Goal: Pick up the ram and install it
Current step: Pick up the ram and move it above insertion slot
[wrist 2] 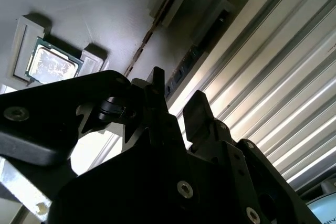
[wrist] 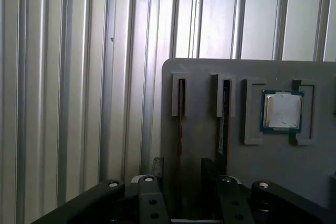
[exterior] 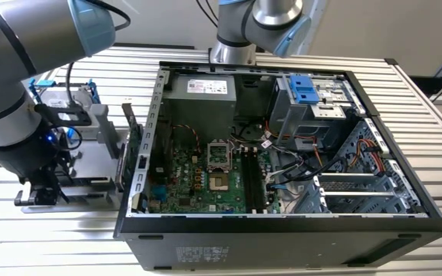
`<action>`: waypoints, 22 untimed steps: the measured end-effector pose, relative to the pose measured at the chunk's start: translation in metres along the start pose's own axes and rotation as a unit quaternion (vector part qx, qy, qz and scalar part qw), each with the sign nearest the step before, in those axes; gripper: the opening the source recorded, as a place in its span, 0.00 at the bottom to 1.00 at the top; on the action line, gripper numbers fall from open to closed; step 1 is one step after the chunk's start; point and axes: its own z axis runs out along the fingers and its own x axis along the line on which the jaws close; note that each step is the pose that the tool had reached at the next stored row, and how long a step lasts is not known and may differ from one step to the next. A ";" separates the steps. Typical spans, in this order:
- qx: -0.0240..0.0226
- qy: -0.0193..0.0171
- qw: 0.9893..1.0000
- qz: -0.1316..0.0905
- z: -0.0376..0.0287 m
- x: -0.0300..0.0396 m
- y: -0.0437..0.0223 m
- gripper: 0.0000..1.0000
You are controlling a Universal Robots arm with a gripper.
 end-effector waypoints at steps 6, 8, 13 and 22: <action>0.000 0.000 1.000 0.000 0.0050 0.0005 -0.0003 1.00; 0.000 0.000 1.000 0.000 0.0065 0.0005 -0.0003 1.00; 0.000 0.000 1.000 0.000 0.0104 0.0005 -0.0003 1.00; 0.000 0.000 1.000 0.000 0.0167 0.0005 -0.0003 1.00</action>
